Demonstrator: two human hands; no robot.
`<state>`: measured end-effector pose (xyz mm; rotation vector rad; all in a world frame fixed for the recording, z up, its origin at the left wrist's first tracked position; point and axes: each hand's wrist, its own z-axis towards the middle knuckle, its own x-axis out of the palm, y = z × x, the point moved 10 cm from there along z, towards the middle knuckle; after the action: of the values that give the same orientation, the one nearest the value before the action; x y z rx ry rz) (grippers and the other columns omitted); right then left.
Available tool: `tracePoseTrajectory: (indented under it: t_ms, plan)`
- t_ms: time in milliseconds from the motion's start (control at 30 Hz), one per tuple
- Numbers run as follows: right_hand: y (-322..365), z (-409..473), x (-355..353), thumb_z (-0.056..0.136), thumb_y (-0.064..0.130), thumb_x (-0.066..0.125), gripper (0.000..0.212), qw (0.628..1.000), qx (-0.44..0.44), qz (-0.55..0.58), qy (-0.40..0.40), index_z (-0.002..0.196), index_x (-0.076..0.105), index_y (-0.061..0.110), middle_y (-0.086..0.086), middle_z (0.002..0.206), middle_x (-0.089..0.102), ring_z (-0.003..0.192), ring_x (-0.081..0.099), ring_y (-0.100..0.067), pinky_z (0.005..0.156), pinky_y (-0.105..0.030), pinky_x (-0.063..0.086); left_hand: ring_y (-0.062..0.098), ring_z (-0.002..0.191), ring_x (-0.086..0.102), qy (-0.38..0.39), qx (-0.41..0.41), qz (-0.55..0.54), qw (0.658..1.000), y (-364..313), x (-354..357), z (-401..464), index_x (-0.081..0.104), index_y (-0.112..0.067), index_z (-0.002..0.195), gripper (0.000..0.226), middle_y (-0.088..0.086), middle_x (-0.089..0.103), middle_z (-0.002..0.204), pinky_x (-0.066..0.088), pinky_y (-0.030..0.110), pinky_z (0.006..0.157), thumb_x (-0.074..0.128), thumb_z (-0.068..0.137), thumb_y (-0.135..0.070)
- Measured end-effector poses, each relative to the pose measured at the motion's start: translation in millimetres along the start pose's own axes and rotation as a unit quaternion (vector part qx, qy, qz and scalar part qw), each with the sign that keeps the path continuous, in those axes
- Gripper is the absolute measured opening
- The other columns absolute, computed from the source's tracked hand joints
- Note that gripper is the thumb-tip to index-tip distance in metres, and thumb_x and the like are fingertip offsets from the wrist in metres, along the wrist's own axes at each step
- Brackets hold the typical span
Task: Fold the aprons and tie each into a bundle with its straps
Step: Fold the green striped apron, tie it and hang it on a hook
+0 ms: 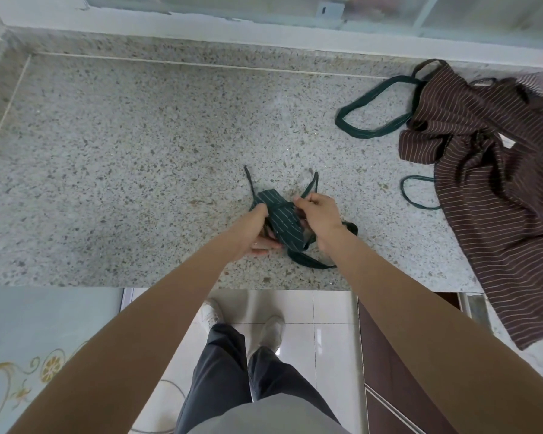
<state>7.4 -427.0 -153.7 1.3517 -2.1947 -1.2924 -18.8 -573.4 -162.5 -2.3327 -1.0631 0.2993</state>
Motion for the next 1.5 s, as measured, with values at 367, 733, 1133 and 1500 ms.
tracePoseTrajectory:
  t_ms: [367,733,1133,1500]
  plan:
    - [30,-8,0,0.098,0.017,0.048,0.021,0.993,-0.005,0.099,0.071,0.078,0.050,0.019,0.005,0.074,0.060,0.060,0.047,-0.006,0.045,-0.012,0.039,0.017,0.115,0.045,-0.102,0.241,0.378,0.888,-61,-8,-15,0.057,-0.024,0.125,0.050,-0.002,0.054,0.126,0.031,0.035,0.100,0.036,0.093,-0.057]
    - [3,-13,13,0.094,0.041,0.050,0.042,0.982,0.057,0.097,0.152,0.118,0.058,0.008,-0.004,0.099,0.066,0.091,0.063,-0.013,0.090,-0.030,0.052,0.017,0.111,0.053,-0.060,0.374,0.433,0.818,-71,1,-28,0.046,-0.004,0.134,0.058,0.006,0.043,0.139,0.038,0.015,0.093,0.067,0.081,-0.004]
    - [17,-20,19,0.085,0.015,0.068,0.031,0.983,-0.131,-0.076,0.106,0.074,0.039,0.014,0.001,0.066,0.038,0.059,0.041,-0.013,0.058,-0.023,0.039,0.019,0.094,0.063,-0.223,0.333,0.324,0.857,-82,-28,-31,0.068,-0.007,0.112,0.027,0.008,0.070,0.107,0.038,0.011,0.074,0.049,0.093,-0.002]
    - [9,-11,23,0.083,0.012,0.067,0.024,0.995,-0.070,-0.039,0.053,0.083,0.044,0.019,-0.006,0.083,0.053,0.078,0.054,-0.021,0.068,-0.038,0.046,0.006,0.085,0.054,-0.250,0.377,0.218,0.865,-70,-36,-42,0.061,-0.008,0.110,0.022,0.000,0.062,0.099,0.039,-0.001,0.071,0.061,0.089,-0.011]
